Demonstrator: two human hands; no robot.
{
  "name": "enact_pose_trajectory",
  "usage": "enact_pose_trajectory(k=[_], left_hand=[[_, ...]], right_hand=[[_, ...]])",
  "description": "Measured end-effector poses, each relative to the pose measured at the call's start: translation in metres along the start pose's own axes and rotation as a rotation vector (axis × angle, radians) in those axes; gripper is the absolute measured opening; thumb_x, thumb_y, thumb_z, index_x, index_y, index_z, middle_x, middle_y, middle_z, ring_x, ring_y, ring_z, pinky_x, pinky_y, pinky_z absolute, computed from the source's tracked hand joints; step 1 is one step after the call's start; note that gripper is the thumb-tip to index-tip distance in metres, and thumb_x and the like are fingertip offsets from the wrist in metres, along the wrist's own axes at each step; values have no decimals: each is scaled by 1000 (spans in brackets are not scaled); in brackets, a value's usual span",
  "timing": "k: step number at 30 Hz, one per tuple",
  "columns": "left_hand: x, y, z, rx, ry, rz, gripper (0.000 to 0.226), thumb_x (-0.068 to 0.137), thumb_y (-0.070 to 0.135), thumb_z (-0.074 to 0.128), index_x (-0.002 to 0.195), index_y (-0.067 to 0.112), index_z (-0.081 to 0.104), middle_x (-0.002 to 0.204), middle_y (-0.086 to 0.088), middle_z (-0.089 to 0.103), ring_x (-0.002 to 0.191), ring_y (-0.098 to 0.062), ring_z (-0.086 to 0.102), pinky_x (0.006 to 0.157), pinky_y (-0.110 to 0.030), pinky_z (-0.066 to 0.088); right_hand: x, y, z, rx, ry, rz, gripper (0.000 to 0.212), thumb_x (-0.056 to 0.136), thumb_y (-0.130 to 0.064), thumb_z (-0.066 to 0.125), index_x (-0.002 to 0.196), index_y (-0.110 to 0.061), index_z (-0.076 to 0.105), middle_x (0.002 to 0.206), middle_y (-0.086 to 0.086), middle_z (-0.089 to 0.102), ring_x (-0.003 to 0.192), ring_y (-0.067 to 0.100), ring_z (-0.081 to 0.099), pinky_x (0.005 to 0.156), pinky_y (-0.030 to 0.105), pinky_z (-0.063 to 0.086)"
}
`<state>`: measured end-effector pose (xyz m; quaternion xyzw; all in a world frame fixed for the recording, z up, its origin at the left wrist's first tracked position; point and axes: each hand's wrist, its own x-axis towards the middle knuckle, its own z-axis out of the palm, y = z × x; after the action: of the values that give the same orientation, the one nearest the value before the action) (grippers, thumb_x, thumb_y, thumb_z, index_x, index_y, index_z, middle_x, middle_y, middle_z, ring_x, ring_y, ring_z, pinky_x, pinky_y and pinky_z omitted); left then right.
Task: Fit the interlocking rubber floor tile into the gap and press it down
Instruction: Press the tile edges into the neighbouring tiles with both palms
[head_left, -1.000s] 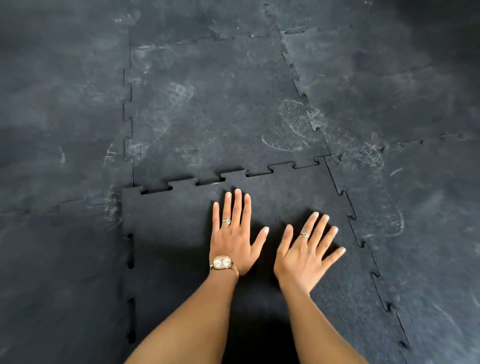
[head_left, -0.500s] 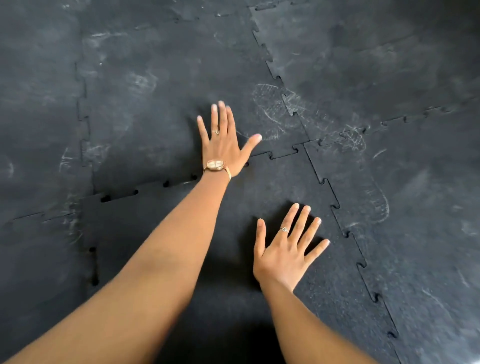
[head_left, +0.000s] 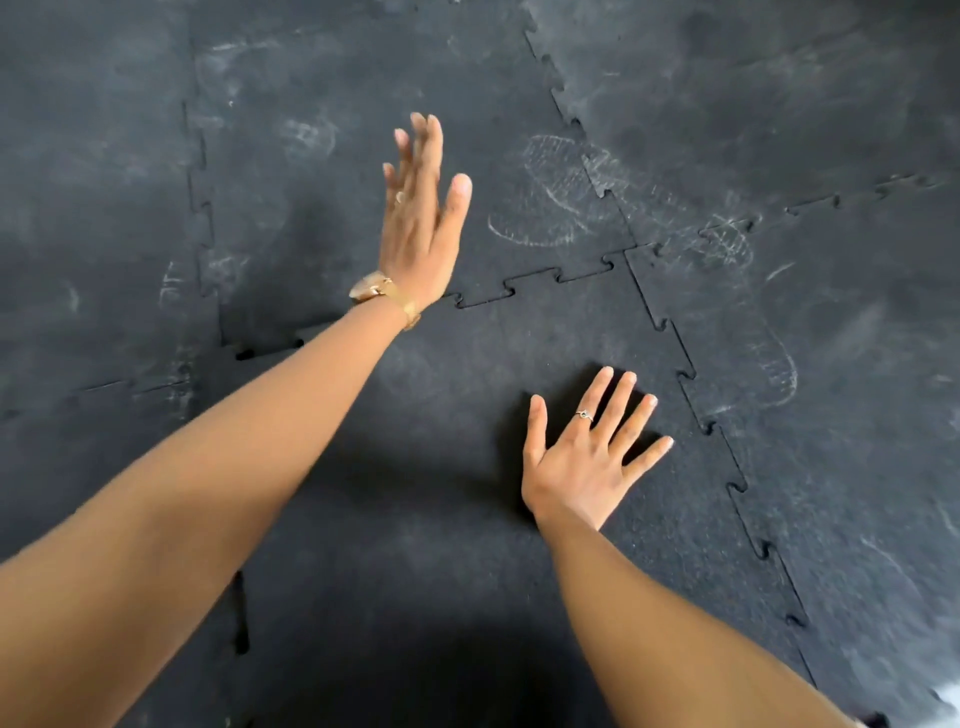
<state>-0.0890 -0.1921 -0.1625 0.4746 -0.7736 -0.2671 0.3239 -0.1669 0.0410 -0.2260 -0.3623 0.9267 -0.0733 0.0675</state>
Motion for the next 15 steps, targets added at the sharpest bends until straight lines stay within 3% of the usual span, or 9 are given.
enact_pose_trajectory(k=[3,6,11,15], left_hand=[[-4,-22,0,379,-43,102,62,103,40,18,154,6,6,162,-17,2,150,-32,-4,121,-44,-8],[-8,-55,30,679,-169,-84,74,98,55,13,155,9,3,163,-15,2,150,-31,-2,119,-57,-7],[-3,-55,30,703,-187,-149,74,98,58,18,155,13,5,163,-14,2,150,-31,-5,117,-61,-4],[-6,-50,23,552,-239,-177,64,99,56,18,151,21,29,162,-5,17,151,-27,3,118,-57,-6]], right_hand=[[0,-2,0,-16,4,14,81,95,-67,13,157,-16,4,165,7,6,151,32,-2,118,62,-2],[0,-1,2,-55,6,-6,81,94,-68,9,157,-17,2,165,6,4,151,32,-4,118,61,-4],[-22,-20,6,87,39,83,80,95,-62,17,154,-11,0,165,10,10,151,29,-1,116,65,-1],[-84,-75,16,66,-12,-153,75,97,-59,20,155,-11,18,163,8,19,151,29,12,117,64,2]])
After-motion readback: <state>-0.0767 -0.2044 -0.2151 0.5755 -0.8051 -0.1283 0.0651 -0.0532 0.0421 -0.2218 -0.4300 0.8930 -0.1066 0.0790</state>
